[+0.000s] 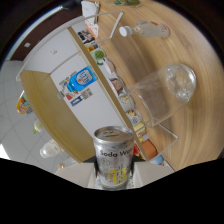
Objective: Make me a cup of Mojito.
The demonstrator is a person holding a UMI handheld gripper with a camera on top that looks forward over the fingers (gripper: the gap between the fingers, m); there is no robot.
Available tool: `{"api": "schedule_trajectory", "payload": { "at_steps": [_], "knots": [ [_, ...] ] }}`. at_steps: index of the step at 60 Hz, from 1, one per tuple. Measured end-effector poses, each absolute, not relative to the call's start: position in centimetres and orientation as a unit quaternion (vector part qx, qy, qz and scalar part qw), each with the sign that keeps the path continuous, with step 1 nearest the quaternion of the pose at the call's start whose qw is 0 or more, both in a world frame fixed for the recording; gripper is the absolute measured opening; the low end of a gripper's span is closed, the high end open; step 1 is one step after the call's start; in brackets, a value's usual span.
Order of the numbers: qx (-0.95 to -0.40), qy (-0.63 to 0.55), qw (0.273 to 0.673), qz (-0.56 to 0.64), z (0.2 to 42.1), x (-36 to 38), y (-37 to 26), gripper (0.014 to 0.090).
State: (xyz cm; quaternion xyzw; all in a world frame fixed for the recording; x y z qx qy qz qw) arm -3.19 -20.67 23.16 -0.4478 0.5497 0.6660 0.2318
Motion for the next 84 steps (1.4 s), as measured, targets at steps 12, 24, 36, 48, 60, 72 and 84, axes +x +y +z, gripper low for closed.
{"api": "schedule_trajectory", "payload": {
  "at_steps": [12,24,36,48,60,72,84],
  "knots": [
    [-0.43,0.559,0.225,0.672,23.3,-2.7,-20.8,0.0515],
    [-0.511,0.519,0.305,0.613,23.8,-1.7,-20.7,0.0516],
    [-0.719,0.271,0.556,0.317,26.0,-0.7,-20.3,0.052],
    [-0.753,0.082,0.64,0.128,24.7,-3.4,-19.4,0.0518],
    [-0.786,0.014,0.613,0.079,17.1,-6.6,-18.5,0.0516],
    [-0.808,-0.025,0.585,0.07,10.8,-8.6,-18.1,0.0516],
    [-0.814,-0.031,0.576,0.074,7.9,-9.5,-18.0,0.0518]
  ]
}}
